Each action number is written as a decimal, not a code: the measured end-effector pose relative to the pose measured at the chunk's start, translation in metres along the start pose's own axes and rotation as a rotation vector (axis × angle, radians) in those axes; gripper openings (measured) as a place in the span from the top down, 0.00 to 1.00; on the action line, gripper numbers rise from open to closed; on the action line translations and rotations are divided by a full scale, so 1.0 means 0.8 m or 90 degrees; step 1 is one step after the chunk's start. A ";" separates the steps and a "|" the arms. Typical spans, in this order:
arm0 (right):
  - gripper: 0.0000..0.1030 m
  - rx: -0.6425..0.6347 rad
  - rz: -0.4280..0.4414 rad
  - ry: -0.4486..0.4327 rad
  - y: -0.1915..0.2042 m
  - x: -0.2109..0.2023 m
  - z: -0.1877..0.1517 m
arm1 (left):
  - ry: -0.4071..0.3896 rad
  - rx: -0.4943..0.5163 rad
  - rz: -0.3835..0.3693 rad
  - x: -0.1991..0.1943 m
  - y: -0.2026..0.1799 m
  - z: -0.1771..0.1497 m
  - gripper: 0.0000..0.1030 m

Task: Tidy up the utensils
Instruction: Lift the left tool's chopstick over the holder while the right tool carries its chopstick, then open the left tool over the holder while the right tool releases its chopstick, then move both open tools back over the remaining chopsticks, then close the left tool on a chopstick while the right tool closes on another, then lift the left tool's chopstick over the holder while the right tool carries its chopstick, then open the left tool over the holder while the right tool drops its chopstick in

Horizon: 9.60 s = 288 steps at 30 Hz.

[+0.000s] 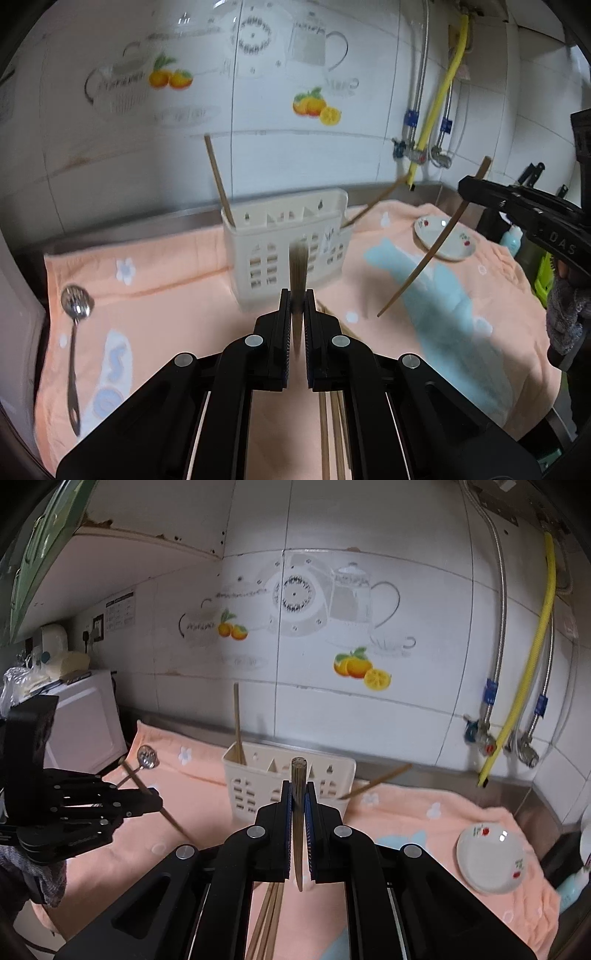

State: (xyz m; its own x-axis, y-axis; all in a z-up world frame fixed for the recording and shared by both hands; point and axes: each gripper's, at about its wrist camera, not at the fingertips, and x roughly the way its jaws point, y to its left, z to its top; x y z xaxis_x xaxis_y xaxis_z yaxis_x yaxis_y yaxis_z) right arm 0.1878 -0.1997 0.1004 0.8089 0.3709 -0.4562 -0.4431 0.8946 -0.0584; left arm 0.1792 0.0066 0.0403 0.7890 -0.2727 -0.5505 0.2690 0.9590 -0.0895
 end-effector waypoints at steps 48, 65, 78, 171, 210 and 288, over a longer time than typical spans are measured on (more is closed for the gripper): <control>0.77 0.032 -0.038 -0.013 -0.048 0.104 0.064 | -0.120 -0.030 0.068 0.068 0.047 0.132 0.76; 0.22 0.013 -0.020 -0.034 0.000 -0.015 -0.050 | -0.095 -0.024 0.070 -0.025 0.013 0.010 0.49; 0.20 0.026 -0.019 0.036 0.035 -0.034 -0.163 | -0.032 -0.043 0.062 -0.034 -0.001 -0.098 0.39; 0.93 0.054 -0.017 0.249 0.023 0.062 -0.269 | 0.179 -0.001 0.019 0.059 -0.031 -0.205 0.80; 0.93 0.040 -0.003 0.095 0.020 -0.006 -0.145 | 0.053 -0.022 -0.014 -0.006 -0.021 -0.131 0.95; 0.76 0.024 0.006 0.058 -0.031 0.031 -0.008 | -0.066 0.024 0.020 0.001 0.033 0.076 0.56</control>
State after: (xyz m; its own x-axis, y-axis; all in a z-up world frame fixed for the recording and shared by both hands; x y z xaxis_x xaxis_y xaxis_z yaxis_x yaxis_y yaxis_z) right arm 0.2163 -0.2145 0.0851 0.7651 0.3571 -0.5358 -0.4344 0.9005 -0.0201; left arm 0.2202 0.0270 0.0877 0.8502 -0.2508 -0.4629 0.2624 0.9641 -0.0404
